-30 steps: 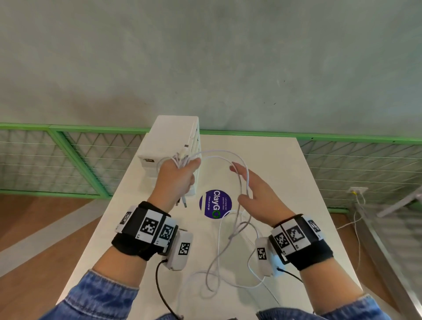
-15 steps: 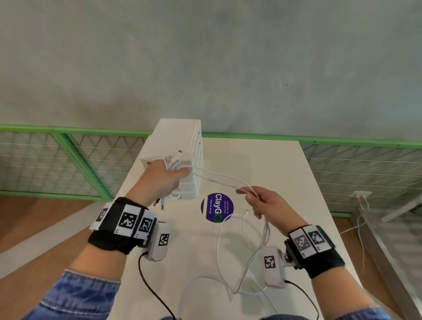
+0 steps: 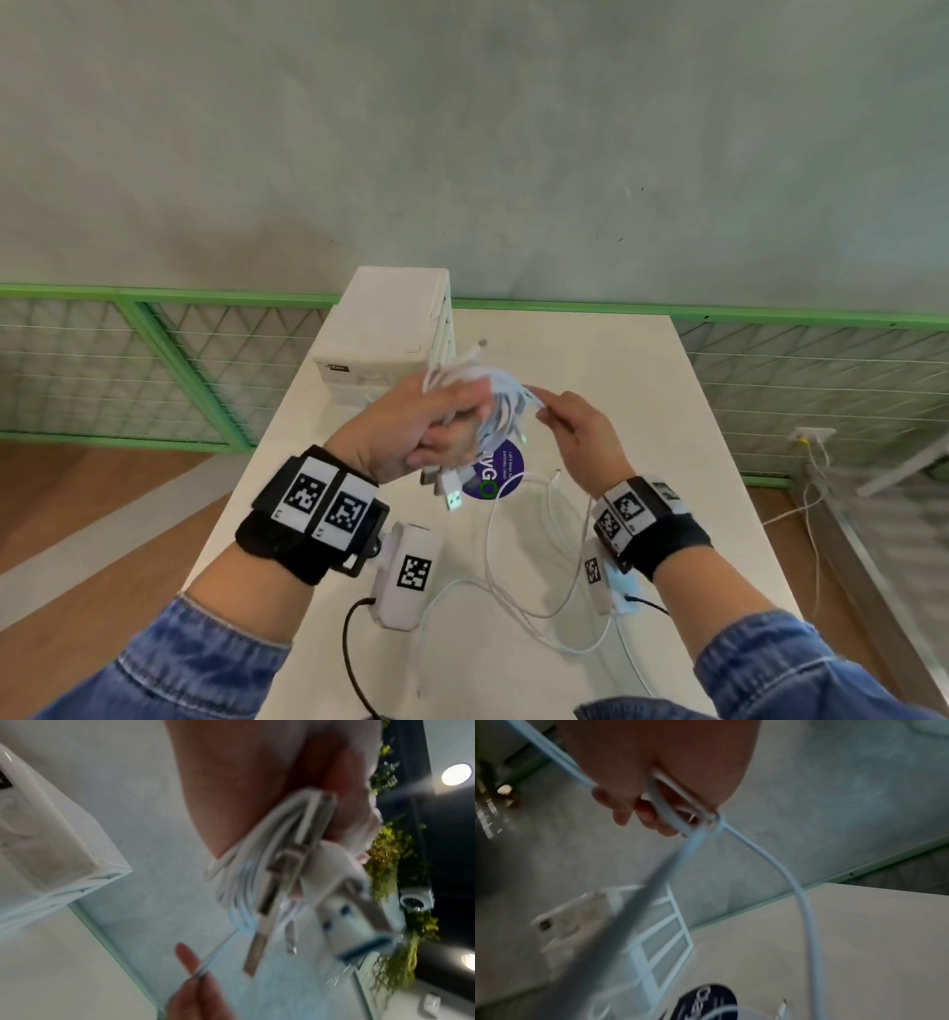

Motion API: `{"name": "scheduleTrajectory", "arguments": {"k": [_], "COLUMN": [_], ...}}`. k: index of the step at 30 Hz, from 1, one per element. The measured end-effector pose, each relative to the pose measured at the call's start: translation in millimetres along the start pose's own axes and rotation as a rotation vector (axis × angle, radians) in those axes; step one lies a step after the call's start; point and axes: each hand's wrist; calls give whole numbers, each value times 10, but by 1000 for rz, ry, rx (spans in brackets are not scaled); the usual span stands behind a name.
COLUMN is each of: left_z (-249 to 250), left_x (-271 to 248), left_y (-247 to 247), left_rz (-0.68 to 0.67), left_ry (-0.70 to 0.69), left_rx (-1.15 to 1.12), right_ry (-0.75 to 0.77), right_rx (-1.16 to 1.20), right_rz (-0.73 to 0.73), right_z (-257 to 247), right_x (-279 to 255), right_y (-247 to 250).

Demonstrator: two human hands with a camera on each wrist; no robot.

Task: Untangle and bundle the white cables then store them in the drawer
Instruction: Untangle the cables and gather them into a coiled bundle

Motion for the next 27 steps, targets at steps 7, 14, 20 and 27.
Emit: {"name": "scheduleTrajectory", "arguments": {"k": [7,14,20,27], "left_z": [92,76,-284,-253], "left_x": [208,247,241,195], "left_y": [-38,87,84,-80], "left_rz": [260,750,712,238], "left_ry": [-295,-370,-288,145], "left_rx": [-485,-436,624,737], "right_ry": [-97,24,-38,-156], "right_rx": [-122,5,360,515], "right_rz": [-322,-286,-85,-82], "right_z": [8,-142,-533,-675], "right_x": [-289,-434,-292,-161], "right_y": [-470,-398,-187,58]}}
Point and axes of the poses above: each hand's wrist, its own x-axis towards the middle knuckle, its own y-axis out of the back of the hand, z = x × y, and after that the axes turned 8 degrees about x, right-handed
